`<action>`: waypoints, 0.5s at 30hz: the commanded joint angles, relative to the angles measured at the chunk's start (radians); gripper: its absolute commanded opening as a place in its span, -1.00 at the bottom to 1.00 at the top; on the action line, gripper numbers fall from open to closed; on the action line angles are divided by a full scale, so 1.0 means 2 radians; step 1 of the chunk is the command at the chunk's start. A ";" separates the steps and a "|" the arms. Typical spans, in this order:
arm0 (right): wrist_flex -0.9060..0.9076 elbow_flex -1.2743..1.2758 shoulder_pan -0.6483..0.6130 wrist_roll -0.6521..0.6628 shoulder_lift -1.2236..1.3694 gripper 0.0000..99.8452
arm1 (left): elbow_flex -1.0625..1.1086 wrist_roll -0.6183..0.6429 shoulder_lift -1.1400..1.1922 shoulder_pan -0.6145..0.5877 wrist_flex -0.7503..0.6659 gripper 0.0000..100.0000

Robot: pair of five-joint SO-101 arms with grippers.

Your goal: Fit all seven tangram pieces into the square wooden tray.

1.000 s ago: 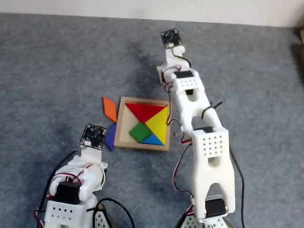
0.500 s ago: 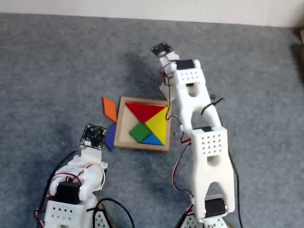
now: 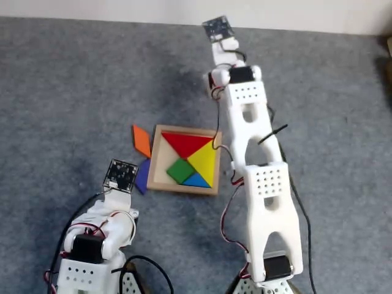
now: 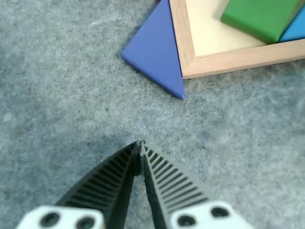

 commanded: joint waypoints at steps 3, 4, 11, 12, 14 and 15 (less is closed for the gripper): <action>-0.097 -0.028 -0.005 -0.007 0.054 -0.99 | 0.010 -0.004 -0.016 -0.004 0.002 -0.99; -0.112 -0.028 -0.005 -0.007 0.065 -0.99 | 0.010 -0.004 -0.016 -0.004 0.002 -0.99; -0.168 -0.028 0.004 -0.007 0.096 -0.99 | 0.010 -0.004 -0.016 -0.004 0.002 -0.99; -0.167 -0.028 0.006 -0.007 0.097 -0.99 | 0.010 -0.004 -0.016 -0.004 0.002 -0.99; -0.150 -0.028 0.007 -0.007 0.098 -0.99 | 0.010 -0.004 -0.016 -0.004 0.002 -0.99; -0.136 -0.028 0.009 -0.007 0.098 -0.99 | 0.010 -0.004 -0.016 -0.004 0.002 -0.99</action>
